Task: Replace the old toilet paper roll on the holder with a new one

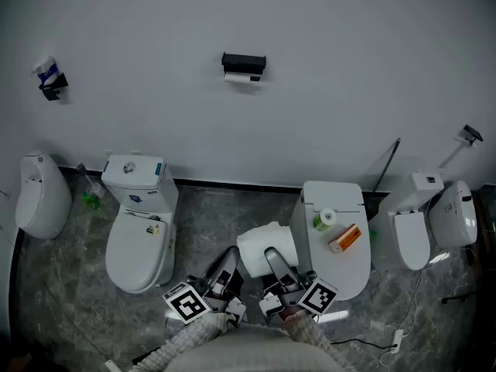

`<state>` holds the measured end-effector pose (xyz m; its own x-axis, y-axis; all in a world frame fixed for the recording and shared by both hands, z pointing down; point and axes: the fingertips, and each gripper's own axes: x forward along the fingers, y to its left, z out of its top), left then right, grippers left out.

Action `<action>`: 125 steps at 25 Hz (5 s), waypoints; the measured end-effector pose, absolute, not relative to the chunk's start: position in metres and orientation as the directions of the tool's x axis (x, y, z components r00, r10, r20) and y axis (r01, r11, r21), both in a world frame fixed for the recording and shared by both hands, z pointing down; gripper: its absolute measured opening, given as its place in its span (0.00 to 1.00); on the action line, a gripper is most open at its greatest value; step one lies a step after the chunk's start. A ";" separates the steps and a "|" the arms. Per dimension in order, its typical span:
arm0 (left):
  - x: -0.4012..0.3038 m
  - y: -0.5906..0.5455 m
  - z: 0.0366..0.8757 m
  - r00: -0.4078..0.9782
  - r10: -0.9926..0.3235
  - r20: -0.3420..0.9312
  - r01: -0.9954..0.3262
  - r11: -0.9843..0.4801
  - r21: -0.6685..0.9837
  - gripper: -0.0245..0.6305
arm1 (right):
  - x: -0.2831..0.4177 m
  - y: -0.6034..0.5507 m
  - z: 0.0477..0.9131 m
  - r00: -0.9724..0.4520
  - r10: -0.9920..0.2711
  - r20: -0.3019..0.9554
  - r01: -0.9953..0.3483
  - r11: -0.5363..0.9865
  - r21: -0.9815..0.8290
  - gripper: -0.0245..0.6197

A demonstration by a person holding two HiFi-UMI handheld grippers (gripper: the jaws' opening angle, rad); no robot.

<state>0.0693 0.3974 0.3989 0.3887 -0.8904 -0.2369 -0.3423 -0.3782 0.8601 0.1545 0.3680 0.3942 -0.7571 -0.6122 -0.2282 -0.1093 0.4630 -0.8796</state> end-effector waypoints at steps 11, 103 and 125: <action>0.030 0.304 0.400 0.391 -0.883 -0.261 -0.344 -0.403 0.848 0.03 | 0.130 0.279 0.398 -0.720 -0.650 -0.242 -0.113 0.454 -0.884 0.71; -0.106 -0.231 0.374 0.312 -0.915 -0.254 -0.140 -0.309 0.941 0.47 | 0.052 -0.183 0.393 -0.629 -0.751 -0.202 -0.152 0.373 -0.915 0.71; -0.114 -0.237 0.377 0.260 -0.928 -0.265 -0.082 -0.295 0.952 0.30 | 0.055 -0.192 0.400 -0.614 -0.766 -0.192 -0.157 0.357 -0.921 0.71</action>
